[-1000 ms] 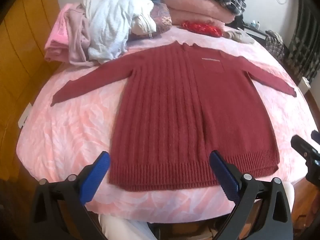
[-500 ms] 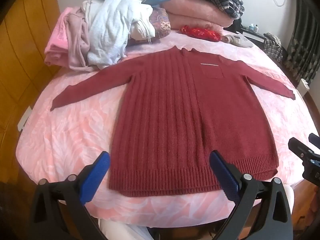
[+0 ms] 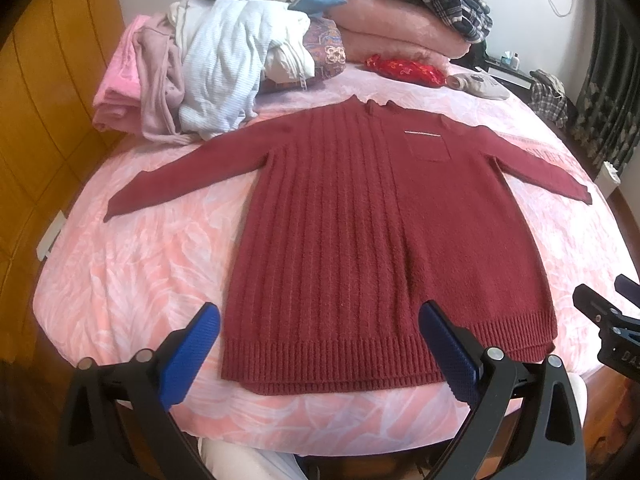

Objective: Fold small clothes

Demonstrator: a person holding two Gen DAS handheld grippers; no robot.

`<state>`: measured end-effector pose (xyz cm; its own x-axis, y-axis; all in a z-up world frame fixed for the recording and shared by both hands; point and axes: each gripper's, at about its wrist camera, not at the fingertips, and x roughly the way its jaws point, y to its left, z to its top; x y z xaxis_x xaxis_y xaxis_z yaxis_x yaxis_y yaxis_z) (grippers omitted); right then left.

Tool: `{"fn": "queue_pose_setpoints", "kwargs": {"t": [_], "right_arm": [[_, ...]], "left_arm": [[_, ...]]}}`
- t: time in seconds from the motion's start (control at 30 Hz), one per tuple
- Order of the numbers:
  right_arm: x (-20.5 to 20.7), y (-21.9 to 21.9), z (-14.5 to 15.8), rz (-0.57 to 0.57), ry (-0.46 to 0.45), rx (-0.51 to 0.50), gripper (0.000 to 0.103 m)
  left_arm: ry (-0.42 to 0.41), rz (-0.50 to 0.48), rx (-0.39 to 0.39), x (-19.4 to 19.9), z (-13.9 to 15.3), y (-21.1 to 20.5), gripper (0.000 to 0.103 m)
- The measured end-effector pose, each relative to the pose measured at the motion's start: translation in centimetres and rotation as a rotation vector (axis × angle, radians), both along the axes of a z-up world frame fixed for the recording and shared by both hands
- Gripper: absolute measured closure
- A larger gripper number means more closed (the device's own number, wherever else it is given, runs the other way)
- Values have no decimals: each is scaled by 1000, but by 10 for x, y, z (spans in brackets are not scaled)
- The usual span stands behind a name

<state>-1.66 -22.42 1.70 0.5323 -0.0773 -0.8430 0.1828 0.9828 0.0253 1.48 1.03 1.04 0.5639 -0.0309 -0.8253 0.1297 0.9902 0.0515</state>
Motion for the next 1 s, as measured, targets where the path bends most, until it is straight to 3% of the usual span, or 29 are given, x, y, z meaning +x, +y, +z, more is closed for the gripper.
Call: {"fn": "queue_pose_setpoints", "kwargs": {"t": [1.0], "right_arm": [[3,-4,-2,-4,6,8,3]], "left_arm": [[8,-7,7,2,-2,-1,4]]}}
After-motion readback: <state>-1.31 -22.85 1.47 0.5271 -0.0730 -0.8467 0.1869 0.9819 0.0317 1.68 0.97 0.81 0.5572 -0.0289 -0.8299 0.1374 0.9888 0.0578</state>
